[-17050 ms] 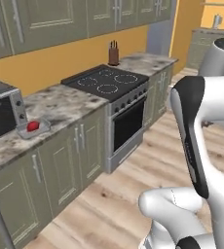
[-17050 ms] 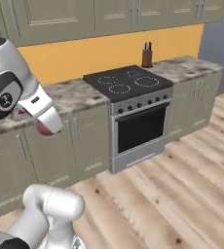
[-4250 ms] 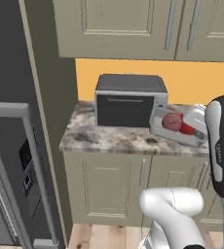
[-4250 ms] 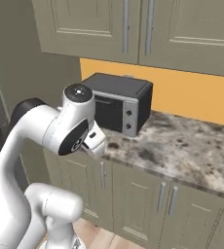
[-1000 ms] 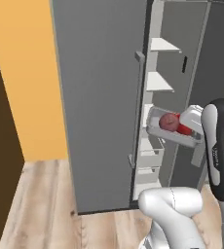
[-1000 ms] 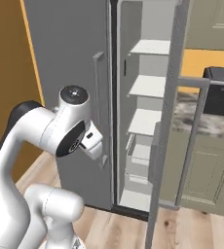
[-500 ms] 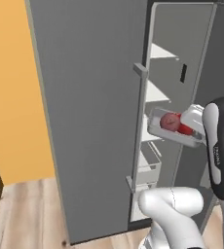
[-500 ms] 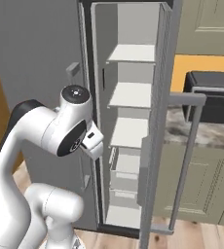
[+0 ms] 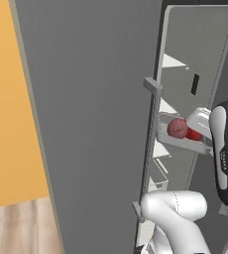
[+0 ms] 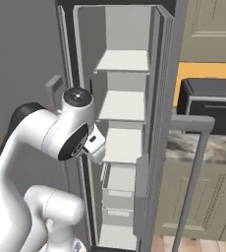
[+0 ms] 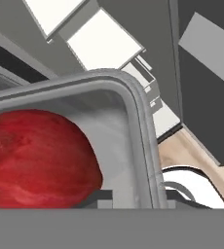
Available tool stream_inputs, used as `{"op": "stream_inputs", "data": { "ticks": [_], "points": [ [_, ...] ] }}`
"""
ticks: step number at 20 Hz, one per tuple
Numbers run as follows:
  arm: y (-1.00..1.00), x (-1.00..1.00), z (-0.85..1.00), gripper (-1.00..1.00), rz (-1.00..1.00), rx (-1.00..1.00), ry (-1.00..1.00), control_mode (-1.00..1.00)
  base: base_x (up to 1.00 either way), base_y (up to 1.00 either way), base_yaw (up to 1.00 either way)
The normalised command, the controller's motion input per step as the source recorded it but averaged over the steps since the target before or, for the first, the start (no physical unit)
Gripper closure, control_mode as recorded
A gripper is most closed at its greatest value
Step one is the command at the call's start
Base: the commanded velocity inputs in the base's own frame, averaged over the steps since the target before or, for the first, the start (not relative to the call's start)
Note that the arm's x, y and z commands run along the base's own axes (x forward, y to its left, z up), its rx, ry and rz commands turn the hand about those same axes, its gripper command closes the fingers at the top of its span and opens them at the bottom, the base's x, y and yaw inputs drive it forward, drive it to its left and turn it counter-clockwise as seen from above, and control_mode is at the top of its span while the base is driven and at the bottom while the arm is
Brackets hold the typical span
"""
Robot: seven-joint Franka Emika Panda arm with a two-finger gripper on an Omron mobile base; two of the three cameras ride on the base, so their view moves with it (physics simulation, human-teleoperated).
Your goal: Take the onion and onion out of the freezer and place them in the tupperware container on the counter. Then put the tupperware containing the vegetables back in the freezer.
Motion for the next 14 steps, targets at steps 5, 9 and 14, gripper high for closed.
{"op": "stream_inputs", "data": {
  "ticks": [5,9,14],
  "points": [
    [0.0,0.0,0.0,1.0,0.0,0.0,0.0,1.0,0.5,-0.02,0.0],
    [0.0,0.0,0.0,1.0,0.0,0.0,0.0,1.0,0.05,-0.16,0.0],
    [0.0,0.0,0.0,1.0,0.0,0.0,0.0,1.0,0.0,-0.23,0.0]
  ]
}}
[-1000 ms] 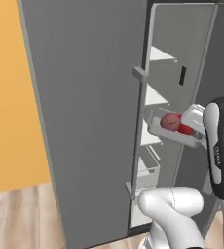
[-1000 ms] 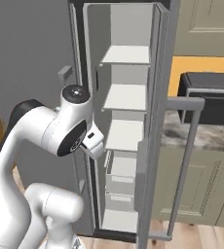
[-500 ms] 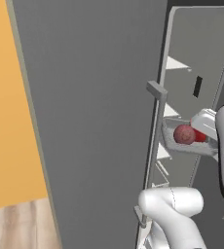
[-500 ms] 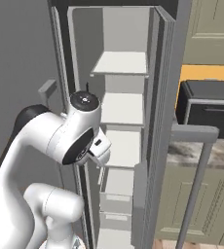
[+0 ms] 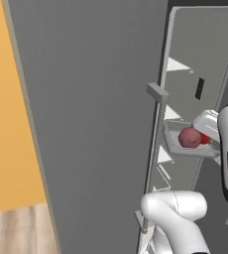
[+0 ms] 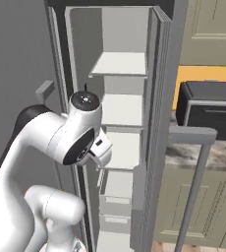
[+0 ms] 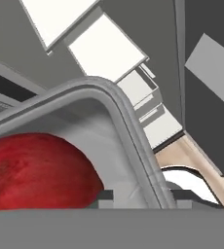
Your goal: Take the onion and onion out of the freezer and place them in the tupperware container on the counter. Then put the tupperware containing the vegetables back in the freezer.
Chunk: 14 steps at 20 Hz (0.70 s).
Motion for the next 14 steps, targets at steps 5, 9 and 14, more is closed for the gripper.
{"op": "stream_inputs", "data": {
  "ticks": [5,9,14],
  "points": [
    [0.0,0.0,0.0,1.0,0.0,0.0,0.0,1.0,-0.02,-0.53,-0.01],
    [0.0,0.0,0.0,1.0,0.0,0.0,0.0,1.0,-0.11,-0.36,0.0],
    [0.0,0.0,0.0,1.0,0.0,0.0,0.0,1.0,-0.34,-0.05,0.0]
  ]
}}
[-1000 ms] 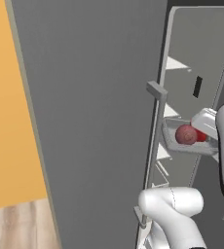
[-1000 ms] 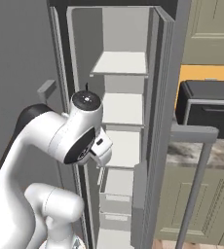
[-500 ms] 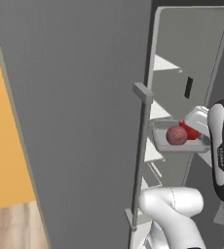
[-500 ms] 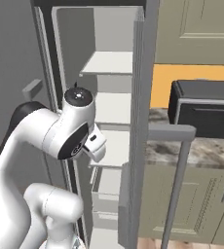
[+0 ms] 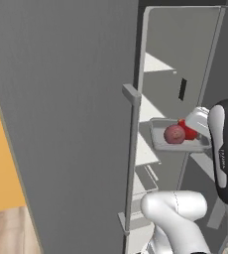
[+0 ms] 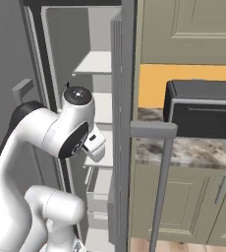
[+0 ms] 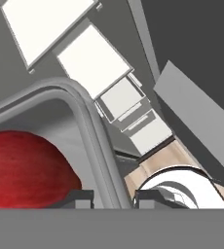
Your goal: Take the onion and onion out of the freezer and place them in the tupperware container on the counter. Then put the tupperware containing the vegetables back in the freezer.
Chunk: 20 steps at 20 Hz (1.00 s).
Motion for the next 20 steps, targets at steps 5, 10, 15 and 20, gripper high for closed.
{"op": "stream_inputs", "data": {
  "ticks": [5,10,15,20],
  "points": [
    [0.0,-0.47,0.02,1.0,-0.04,0.0,-0.06,-1.0,-0.08,0.0,0.0],
    [0.02,-0.66,0.26,1.0,-0.15,0.0,-0.13,-1.0,0.0,0.0,0.0],
    [0.0,-0.01,0.27,1.0,-0.28,0.0,0.0,-1.0,0.0,0.0,0.0],
    [0.0,0.0,0.5,1.0,-0.27,0.05,0.0,-1.0,0.0,0.0,0.0]
  ]
}}
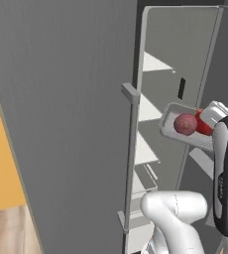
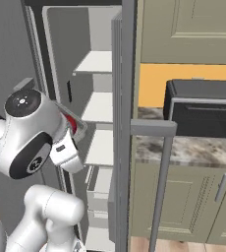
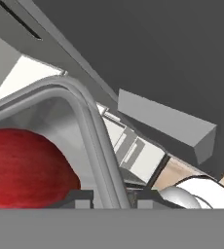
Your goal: Take the onion and onion out of the freezer and place them in the tupperware container on the counter. Then put the tupperware containing the vegetables back in the freezer.
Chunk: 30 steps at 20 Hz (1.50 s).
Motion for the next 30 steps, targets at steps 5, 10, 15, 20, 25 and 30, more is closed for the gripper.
{"op": "stream_inputs", "data": {
  "ticks": [5,10,15,20,25,30],
  "points": [
    [0.0,0.05,0.57,1.0,-0.25,0.1,-0.01,-1.0,0.0,0.0,0.0],
    [0.0,0.56,0.37,1.0,-0.22,0.09,0.0,-1.0,0.0,0.0,0.0],
    [0.0,0.8,0.13,1.0,-0.16,0.08,0.0,-1.0,0.0,0.0,0.0],
    [0.0,0.82,0.0,1.0,-0.11,0.1,0.0,-1.0,0.0,0.0,0.0],
    [0.0,0.55,0.02,1.0,-0.03,0.15,-0.01,-1.0,0.0,0.0,0.0],
    [0.0,0.57,0.02,1.0,0.0,0.15,0.0,-1.0,0.0,0.0,0.0]
  ]
}}
